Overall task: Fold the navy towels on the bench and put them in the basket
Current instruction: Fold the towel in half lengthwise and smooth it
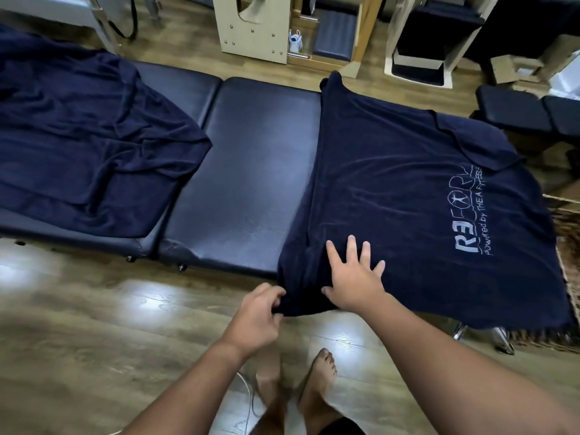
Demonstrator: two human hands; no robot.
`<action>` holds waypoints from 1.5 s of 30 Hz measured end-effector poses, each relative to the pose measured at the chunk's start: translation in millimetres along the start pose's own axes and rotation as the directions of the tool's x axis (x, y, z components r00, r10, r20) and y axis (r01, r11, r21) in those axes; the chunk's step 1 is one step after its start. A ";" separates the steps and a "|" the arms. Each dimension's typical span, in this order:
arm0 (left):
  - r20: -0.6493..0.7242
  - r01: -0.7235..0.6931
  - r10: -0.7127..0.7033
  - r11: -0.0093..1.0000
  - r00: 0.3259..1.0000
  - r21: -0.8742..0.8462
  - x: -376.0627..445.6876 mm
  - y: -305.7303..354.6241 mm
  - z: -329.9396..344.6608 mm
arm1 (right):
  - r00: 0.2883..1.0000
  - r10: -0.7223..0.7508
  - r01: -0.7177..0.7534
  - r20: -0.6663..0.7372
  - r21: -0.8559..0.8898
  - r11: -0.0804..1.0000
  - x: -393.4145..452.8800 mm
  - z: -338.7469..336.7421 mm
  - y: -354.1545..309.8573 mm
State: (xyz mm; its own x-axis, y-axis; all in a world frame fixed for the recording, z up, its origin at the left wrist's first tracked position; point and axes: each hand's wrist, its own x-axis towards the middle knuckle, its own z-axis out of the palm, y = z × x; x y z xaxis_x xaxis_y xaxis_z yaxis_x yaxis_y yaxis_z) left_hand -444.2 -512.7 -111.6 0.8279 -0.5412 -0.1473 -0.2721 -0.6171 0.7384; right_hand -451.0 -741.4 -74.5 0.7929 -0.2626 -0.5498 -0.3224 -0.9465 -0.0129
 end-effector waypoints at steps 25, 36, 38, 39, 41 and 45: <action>-0.200 0.061 -0.067 0.997 0.977 -0.037 12.9 4.7 -47.1 | 1.000 -0.001 0.001 0.002 0.037 0.999 -2.3 4.7 -14.6; 0.065 -0.147 0.135 0.797 0.989 0.586 -39.0 -65.6 -31.4 | 0.998 0.023 -0.024 0.066 0.015 1.000 -4.3 0.3 -12.0; 0.202 -0.207 0.102 0.765 0.974 0.610 -28.1 -59.7 -34.0 | 0.997 0.021 -0.023 0.079 0.022 0.999 -5.2 -0.9 -12.9; 0.219 -0.211 0.094 0.769 0.971 0.604 -19.1 -53.0 -37.0 | 0.997 0.016 -0.018 0.080 0.030 0.999 -5.5 -1.7 -12.5; 0.132 -0.188 0.136 0.793 0.982 0.579 2.3 -36.1 -43.9 | 0.998 -0.004 0.002 0.070 0.032 0.999 -5.9 -4.5 -10.9; -0.112 0.011 0.036 0.919 0.993 0.393 66.8 15.1 -51.8 | 0.997 -0.064 0.066 -0.047 0.044 0.997 1.7 -16.9 -8.7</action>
State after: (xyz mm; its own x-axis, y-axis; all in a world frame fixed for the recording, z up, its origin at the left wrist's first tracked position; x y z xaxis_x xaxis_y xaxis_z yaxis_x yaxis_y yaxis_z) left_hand -367.5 -528.6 -76.2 0.8672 -0.4957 -0.0465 -0.4337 -0.7980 0.4184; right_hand -438.2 -736.8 -61.2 0.8351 -0.2100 -0.5084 -0.2917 -0.9527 -0.0857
